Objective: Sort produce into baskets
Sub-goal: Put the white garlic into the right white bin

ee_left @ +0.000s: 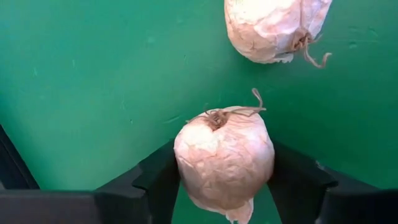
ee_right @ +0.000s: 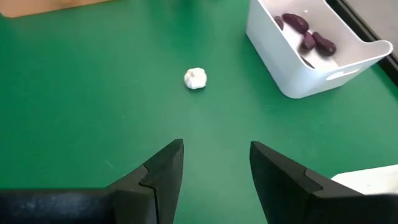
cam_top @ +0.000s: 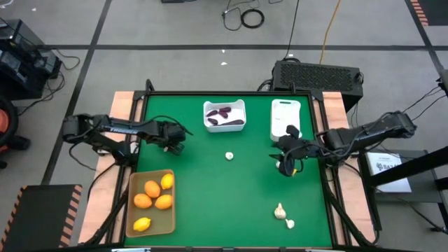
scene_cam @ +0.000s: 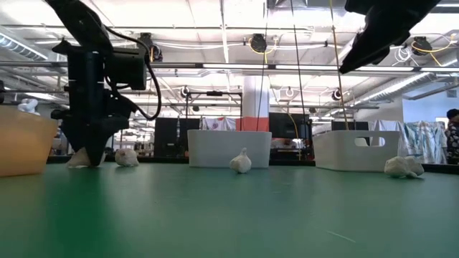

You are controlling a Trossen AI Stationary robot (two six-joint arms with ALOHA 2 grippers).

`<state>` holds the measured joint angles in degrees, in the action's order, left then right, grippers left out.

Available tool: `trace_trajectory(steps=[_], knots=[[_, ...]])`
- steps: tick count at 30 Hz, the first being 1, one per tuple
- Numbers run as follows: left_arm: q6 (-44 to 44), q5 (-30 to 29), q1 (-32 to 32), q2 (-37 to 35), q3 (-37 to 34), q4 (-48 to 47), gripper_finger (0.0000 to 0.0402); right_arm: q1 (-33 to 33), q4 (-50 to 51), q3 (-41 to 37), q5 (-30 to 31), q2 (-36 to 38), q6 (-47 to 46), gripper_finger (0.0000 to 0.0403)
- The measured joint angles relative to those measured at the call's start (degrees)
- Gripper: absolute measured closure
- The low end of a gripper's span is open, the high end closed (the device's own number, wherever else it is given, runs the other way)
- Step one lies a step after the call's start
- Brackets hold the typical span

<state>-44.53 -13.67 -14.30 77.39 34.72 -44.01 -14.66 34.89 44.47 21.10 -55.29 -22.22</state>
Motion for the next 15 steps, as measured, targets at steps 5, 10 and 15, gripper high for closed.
trace_trajectory(steps=[5,10,15], knots=[[0.35,0.01,0.0,0.0,0.05,-0.09,0.0232,-2.1,0.0,0.0,0.0,0.0,-0.48,0.0227],[2.64,2.03,0.01,-0.28,3.88,-2.48,0.0234,-4.79,0.02,0.0,0.02,-0.02,-2.61,0.0227],[5.38,2.98,0.08,-0.7,12.71,-2.29,0.0232,-8.64,-0.1,-0.39,0.04,-0.41,-5.14,0.0227]])
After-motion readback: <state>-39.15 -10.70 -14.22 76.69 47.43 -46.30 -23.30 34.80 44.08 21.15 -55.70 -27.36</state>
